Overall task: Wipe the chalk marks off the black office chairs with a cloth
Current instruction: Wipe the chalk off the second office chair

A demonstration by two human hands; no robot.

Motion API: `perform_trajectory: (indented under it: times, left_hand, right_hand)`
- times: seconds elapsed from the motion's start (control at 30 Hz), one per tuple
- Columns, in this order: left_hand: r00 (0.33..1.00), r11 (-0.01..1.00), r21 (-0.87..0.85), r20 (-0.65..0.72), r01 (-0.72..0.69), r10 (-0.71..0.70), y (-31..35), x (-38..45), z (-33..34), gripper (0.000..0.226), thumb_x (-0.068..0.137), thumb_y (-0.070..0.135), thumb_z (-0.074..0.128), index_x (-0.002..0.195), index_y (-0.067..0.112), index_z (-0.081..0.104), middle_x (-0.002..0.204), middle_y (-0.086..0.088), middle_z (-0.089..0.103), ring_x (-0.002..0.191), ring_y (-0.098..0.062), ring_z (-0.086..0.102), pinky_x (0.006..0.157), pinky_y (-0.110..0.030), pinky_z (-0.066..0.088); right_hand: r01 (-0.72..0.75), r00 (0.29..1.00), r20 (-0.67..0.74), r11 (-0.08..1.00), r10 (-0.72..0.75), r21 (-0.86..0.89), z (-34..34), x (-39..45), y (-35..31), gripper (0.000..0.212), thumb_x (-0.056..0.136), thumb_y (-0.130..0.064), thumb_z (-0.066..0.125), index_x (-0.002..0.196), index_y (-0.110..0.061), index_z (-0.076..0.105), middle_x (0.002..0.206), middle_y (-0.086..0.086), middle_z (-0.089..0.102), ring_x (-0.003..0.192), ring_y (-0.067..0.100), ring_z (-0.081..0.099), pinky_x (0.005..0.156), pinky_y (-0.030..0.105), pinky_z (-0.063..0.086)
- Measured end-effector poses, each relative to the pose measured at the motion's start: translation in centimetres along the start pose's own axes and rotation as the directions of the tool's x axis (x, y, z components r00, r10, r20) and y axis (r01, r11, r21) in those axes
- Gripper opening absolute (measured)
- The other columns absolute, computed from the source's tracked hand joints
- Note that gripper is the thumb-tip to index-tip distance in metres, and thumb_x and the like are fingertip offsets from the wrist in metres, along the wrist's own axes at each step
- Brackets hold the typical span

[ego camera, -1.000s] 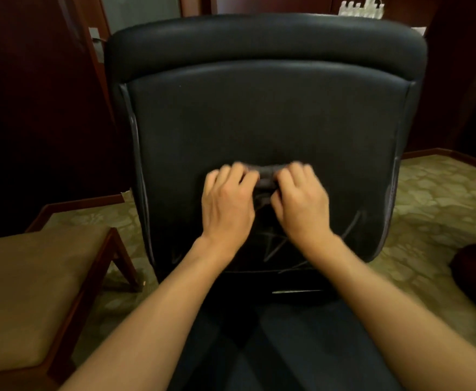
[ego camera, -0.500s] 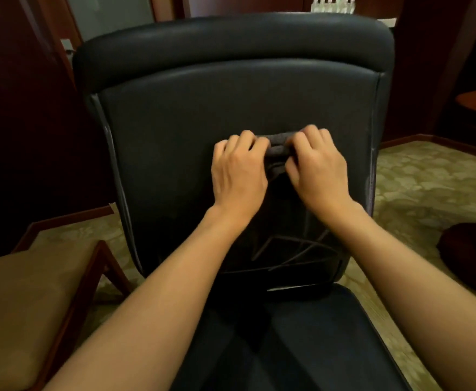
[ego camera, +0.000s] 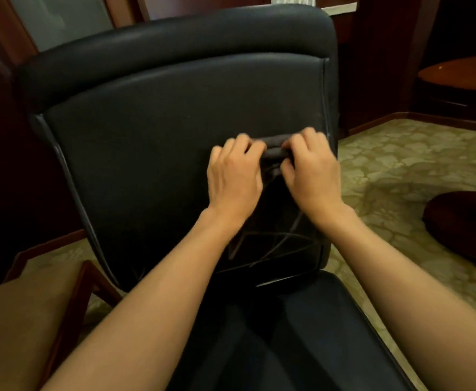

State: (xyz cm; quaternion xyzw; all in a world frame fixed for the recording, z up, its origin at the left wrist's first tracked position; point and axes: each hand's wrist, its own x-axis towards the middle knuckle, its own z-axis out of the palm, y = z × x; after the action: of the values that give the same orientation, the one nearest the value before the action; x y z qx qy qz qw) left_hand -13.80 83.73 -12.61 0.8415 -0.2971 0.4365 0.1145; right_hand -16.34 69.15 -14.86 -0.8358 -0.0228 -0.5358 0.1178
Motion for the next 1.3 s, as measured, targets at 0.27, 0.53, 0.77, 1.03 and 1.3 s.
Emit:
perform_trajectory:
  times: [0.27, 0.53, 0.77, 1.03, 1.3]
  left_hand:
    - [0.978, 0.993, -0.070, 0.178, -0.096, 0.107, 2.5, -8.7, 4.4, 0.020, 0.075, 0.006, 0.070, 0.089, 0.019, 0.064, 0.088, -0.004, 0.058, 0.079, -0.029, 0.056, 0.067, -0.038, 0.035]
    - [0.998, 0.996, -0.072, 0.029, -0.046, 0.048, 3.7, -4.2, 3.1, 0.015, 0.081, 0.011, 0.059, 0.093, 0.018, 0.066, 0.093, -0.005, 0.062, 0.085, -0.030, 0.057, 0.070, -0.042, 0.038]
    - [0.990, 0.998, -0.036, 0.131, -0.044, 0.049, 3.3, -8.8, 5.0, 0.016, 0.079, 0.009, 0.065, 0.092, 0.018, 0.065, 0.091, -0.004, 0.060, 0.082, -0.029, 0.056, 0.068, -0.040, 0.037]
    - [0.960, 0.980, 0.042, 0.213, -0.193, 0.180, 0.5, -10.5, 3.0, 0.023, 0.071, 0.005, 0.071, 0.089, 0.018, 0.064, 0.091, -0.006, 0.061, 0.081, -0.029, 0.056, 0.067, -0.040, 0.037]
    - [0.955, 0.953, 0.168, 0.200, -0.254, 0.219, -2.9, -7.0, -0.3, 0.021, 0.086, 0.022, 0.045, 0.092, 0.018, 0.065, 0.094, -0.007, 0.063, 0.085, -0.028, 0.057, 0.069, -0.038, 0.035]
  right_hand:
    - [-0.075, 0.994, 0.077, 0.997, 0.076, -0.009, 1.6, -12.4, 2.1, 0.008, 0.076, -0.009, 0.055, 0.083, -0.004, 0.056, 0.086, 0.016, 0.053, 0.079, 0.034, 0.049, 0.064, 0.048, 0.048]
    - [-0.127, 0.992, 0.012, 0.990, 0.126, 0.059, -0.9, -7.3, 2.6, 0.015, 0.077, -0.004, 0.063, 0.091, -0.003, 0.060, 0.093, 0.016, 0.056, 0.087, 0.032, 0.051, 0.069, 0.040, 0.043]
    - [-0.160, 0.984, 0.083, 0.987, 0.157, 0.025, 1.4, -12.3, 2.0, 0.016, 0.073, -0.003, 0.068, 0.087, -0.005, 0.060, 0.090, 0.013, 0.056, 0.084, 0.033, 0.055, 0.068, 0.041, 0.045]
    - [-0.330, 0.938, 0.187, 0.920, 0.294, 0.212, 2.1, -14.1, -1.0, 0.015, 0.079, -0.006, 0.065, 0.094, -0.005, 0.061, 0.095, 0.012, 0.056, 0.089, 0.031, 0.057, 0.075, 0.040, 0.048]
    - [-0.375, 0.926, 0.033, 0.904, 0.377, 0.204, 4.4, -10.3, -5.8, 0.017, 0.077, -0.005, 0.067, 0.093, -0.005, 0.061, 0.095, 0.015, 0.057, 0.085, 0.034, 0.057, 0.072, 0.042, 0.047]
